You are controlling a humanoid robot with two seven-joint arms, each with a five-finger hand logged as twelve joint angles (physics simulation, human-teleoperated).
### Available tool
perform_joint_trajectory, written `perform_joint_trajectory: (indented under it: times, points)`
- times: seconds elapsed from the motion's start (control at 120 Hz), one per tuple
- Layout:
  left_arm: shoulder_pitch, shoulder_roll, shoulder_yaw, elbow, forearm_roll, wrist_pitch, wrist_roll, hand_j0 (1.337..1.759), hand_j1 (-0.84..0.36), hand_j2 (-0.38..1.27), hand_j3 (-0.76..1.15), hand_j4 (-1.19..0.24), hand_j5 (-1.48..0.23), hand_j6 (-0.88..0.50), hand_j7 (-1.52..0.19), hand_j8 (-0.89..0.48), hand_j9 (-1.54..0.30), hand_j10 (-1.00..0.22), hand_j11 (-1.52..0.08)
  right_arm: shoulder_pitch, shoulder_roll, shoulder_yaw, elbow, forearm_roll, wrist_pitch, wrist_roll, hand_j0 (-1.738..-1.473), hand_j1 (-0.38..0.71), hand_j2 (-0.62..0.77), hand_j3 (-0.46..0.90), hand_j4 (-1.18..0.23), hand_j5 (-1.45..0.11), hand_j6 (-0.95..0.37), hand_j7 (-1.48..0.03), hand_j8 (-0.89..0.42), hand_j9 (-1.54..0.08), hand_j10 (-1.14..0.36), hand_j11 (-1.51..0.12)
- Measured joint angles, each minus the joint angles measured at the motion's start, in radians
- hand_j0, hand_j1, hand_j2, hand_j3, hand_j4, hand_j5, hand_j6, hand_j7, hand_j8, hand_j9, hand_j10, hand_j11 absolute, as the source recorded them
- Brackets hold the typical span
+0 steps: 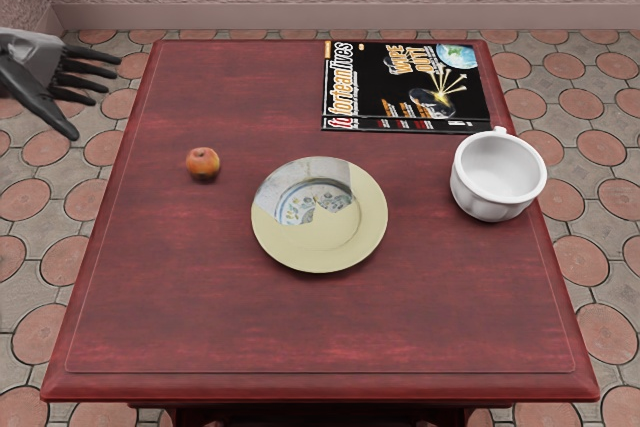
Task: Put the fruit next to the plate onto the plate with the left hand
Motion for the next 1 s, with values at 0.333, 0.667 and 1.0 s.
perform_joint_trajectory:
  times: [0.333,0.667,1.0]
  points:
    - [-0.016,-0.306,0.025,0.000,0.189,-0.004,0.000,1.658,0.32,0.00,0.00,-0.02,-0.03,-0.02,-0.03,-0.02,-0.03,-0.02,-0.03,0.000,0.000,-0.021,0.000,0.000,0.000,0.000,-1.658,-0.33,0.00,0.00,-0.02,-0.02,-0.02,-0.02,-0.02,-0.02,-0.02,-0.02]
    - [-0.167,-0.399,0.267,-0.151,0.499,0.436,0.000,1.658,0.31,0.01,0.00,-0.04,-0.05,-0.04,-0.05,-0.04,-0.05,-0.04,-0.05,0.000,0.000,-0.022,0.000,0.000,0.000,0.000,-1.658,-0.33,0.00,0.00,-0.02,-0.02,-0.02,-0.02,-0.02,-0.02,-0.02,-0.02]
    - [-0.220,-0.517,0.545,-0.157,0.520,0.532,0.000,1.658,0.32,0.01,0.00,-0.03,-0.03,-0.03,-0.03,-0.03,-0.03,-0.03,-0.03,0.000,0.000,-0.022,0.000,0.000,0.000,0.000,-1.658,-0.33,0.00,0.00,-0.02,-0.02,-0.02,-0.02,-0.02,-0.02,-0.02,-0.02]
